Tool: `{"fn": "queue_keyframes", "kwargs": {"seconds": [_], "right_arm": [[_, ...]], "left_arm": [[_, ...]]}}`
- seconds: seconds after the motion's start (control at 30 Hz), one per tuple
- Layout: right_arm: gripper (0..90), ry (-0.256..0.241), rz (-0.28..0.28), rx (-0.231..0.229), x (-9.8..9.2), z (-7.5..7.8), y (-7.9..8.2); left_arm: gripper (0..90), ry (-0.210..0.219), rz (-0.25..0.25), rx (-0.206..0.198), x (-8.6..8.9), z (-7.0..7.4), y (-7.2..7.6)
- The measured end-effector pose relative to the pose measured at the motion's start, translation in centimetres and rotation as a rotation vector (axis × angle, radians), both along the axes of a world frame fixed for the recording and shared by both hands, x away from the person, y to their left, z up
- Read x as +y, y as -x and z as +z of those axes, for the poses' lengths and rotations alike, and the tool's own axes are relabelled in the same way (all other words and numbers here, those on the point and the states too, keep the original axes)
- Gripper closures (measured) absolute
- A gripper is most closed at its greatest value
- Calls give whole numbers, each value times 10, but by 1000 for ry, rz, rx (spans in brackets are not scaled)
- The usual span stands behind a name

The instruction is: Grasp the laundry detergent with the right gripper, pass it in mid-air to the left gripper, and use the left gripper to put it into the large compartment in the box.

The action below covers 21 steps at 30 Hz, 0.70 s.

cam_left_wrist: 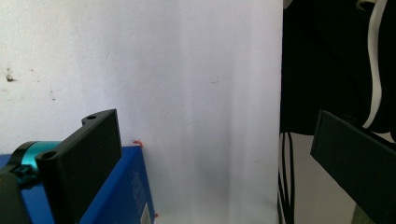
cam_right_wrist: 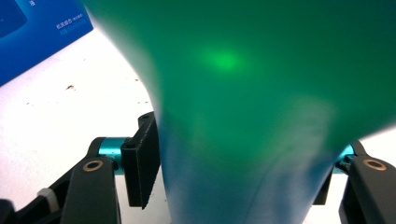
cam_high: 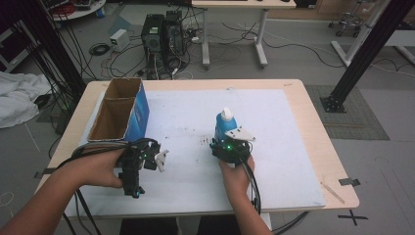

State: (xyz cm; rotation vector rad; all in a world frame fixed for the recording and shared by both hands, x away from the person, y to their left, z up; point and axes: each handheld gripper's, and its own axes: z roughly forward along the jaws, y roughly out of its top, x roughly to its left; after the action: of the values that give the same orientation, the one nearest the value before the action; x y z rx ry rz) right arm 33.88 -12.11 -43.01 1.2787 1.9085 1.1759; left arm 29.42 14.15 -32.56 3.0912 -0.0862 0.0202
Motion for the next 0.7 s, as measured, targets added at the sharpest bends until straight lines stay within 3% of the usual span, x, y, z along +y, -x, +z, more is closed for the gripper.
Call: {"fn": "queue_keyframes", "kwargs": {"seconds": [0.7], "right_arm": [[426,12,-10,-27,0,-1,0]], "left_arm": [[19,-2,-1,2,0,-2,-1]]}}
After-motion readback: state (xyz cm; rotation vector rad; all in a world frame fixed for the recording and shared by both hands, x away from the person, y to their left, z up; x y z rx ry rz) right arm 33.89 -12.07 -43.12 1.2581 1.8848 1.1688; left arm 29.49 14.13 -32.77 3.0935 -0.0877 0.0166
